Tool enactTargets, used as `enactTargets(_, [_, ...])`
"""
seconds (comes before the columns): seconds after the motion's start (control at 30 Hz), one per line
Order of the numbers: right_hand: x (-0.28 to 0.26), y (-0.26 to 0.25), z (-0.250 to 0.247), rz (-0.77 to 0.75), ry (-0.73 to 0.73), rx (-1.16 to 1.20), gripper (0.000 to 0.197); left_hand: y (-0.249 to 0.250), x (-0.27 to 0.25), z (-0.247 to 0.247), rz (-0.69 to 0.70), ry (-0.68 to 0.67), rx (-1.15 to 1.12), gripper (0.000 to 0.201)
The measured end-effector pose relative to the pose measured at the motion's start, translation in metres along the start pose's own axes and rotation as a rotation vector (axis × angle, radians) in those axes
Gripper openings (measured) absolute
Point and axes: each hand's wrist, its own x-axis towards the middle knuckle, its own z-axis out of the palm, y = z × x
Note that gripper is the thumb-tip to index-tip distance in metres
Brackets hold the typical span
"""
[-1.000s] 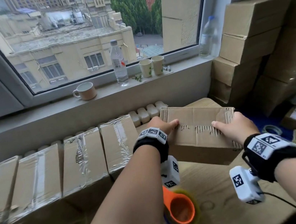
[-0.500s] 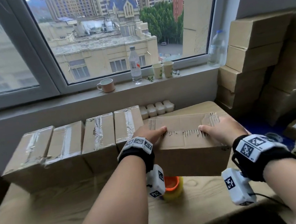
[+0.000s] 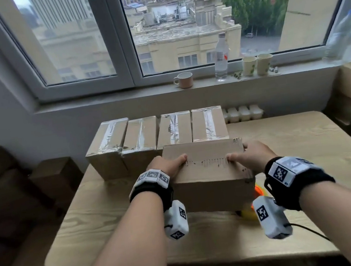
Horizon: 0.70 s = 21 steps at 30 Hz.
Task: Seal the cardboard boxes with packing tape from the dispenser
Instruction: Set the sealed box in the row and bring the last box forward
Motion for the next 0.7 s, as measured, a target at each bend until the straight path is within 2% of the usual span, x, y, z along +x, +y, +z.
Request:
enactTargets(0.1, [0.016,-0.013,0.031,-0.003,-0.056,0.005,0.023,-0.028,0.013,-0.012,-0.039,-0.006,-0.045,0.119])
enactTargets(0.27, [0.048,-0.023,0.076,0.057,-0.099,0.016,0.014,-0.062,0.048,-0.022,-0.114,-0.035,-0.034,0.121])
enactTargets(0.43, [0.073,-0.009,0.099,0.135,-0.078,0.058,0.02,-0.074,0.07,-0.01,-0.169,-0.09,-0.009,0.105])
enactTargets(0.57, [0.083,0.013,0.102,0.168,-0.064,0.061,0.023,-0.079,0.08,0.002,-0.156,-0.138,-0.053,0.116])
enactTargets(0.7, [0.087,0.035,0.097,0.229,-0.01,0.063,0.021,-0.083,0.088,0.009,-0.171,-0.156,-0.174,0.096])
